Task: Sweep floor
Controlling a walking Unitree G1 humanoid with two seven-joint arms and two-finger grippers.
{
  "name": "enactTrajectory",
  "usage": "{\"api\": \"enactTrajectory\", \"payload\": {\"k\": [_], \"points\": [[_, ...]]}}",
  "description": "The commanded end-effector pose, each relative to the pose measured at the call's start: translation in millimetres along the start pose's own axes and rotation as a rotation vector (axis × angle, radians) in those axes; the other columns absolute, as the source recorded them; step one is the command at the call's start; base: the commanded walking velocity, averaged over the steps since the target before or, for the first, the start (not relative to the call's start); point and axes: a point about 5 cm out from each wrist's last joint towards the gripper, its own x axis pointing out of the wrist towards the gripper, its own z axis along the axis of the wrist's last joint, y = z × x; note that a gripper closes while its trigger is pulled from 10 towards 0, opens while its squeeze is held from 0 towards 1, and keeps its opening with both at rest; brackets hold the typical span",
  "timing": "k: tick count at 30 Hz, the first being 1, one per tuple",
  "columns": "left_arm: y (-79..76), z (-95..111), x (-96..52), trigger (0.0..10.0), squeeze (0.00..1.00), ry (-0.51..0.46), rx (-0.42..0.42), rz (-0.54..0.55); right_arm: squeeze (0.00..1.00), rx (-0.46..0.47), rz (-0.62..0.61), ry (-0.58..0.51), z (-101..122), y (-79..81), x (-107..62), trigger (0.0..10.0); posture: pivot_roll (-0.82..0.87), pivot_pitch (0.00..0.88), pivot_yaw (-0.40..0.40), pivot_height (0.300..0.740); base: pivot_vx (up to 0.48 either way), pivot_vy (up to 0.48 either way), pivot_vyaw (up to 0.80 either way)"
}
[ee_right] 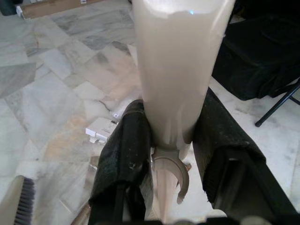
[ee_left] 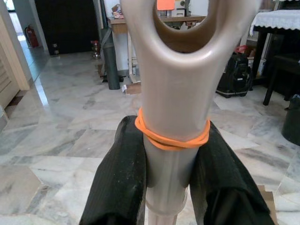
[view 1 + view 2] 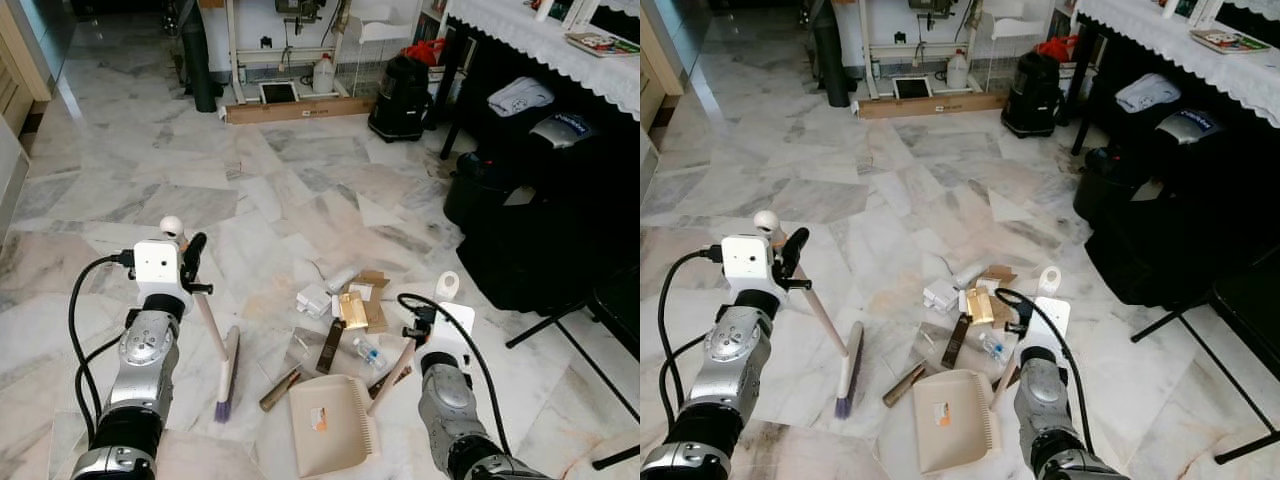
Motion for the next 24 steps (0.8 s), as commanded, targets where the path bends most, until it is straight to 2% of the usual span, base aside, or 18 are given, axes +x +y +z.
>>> {"api": "enactTrajectory", "payload": {"k": [1,16,24], "points": [[-4.1,14,5.8,10.0,0.00,-0.069,-0.002,-0.014,0.00,-0.025,-0.001,-0.012,2,-2.1,0.6,10.0,0.07,0.029,-0.068,0.740,0.000,0.000,0.00],[-7.1,3,-0.2,10.0,0.00,-0.027,-0.029,-0.030,0.00,-0.139,-0.135,0.021,-7,-20.7,-2.8,10.0,0.08,0.037,-0.067,0.740,0.000,0.000,0.00],[-9.2,2,-0.1,10.0,0.00,-0.014,-0.034,-0.058,0.00,-0.092,-0.152,-0.001,-4,-21.8,-1.9,10.0,0.09,0.032,-0.059,0.740,0.000,0.000,0.00]]}}
